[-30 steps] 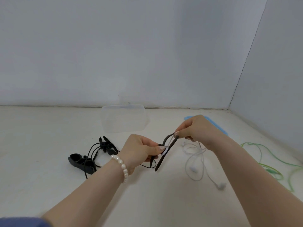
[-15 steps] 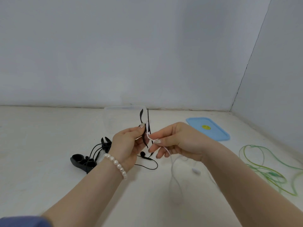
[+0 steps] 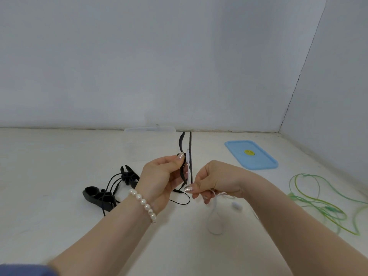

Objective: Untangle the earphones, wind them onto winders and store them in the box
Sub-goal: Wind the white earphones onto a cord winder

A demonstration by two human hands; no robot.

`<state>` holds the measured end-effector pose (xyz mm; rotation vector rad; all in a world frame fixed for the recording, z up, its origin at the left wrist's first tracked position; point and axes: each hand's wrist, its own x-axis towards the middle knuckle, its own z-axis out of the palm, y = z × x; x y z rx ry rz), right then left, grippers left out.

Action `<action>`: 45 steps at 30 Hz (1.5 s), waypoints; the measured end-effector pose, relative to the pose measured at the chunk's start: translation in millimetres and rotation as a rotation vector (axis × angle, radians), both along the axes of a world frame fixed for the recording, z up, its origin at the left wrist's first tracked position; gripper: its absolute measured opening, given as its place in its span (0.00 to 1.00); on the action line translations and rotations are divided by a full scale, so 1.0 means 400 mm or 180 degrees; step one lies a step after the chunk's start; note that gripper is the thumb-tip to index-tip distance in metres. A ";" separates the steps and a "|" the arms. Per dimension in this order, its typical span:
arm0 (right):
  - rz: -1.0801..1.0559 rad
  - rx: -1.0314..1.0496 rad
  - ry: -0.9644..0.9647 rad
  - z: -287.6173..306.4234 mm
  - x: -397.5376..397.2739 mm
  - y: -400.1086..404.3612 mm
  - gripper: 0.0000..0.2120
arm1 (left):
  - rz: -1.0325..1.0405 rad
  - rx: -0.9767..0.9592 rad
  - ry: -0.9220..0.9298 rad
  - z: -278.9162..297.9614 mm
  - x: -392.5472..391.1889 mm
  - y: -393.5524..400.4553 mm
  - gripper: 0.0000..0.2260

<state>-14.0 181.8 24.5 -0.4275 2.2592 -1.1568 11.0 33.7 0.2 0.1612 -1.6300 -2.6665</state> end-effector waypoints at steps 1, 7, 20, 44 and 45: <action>0.0015 0.0039 0.0031 -0.001 -0.001 0.001 0.11 | -0.0023 0.0035 -0.0014 0.000 0.000 0.002 0.08; -0.0611 -0.0053 0.0661 0.000 -0.035 0.050 0.08 | -0.0810 -0.0532 -0.0174 0.015 0.016 0.002 0.05; -0.0982 0.0041 0.1479 0.029 -0.061 0.083 0.04 | -0.0791 -0.2399 0.0054 0.000 -0.001 -0.024 0.05; -0.0038 -0.0317 -0.0490 -0.015 0.000 -0.019 0.09 | 0.0134 -0.0133 0.0268 0.030 -0.009 -0.033 0.07; -0.0089 -0.0311 -0.0490 -0.014 -0.006 -0.010 0.10 | 0.0082 -0.0130 0.0265 0.030 -0.008 -0.033 0.06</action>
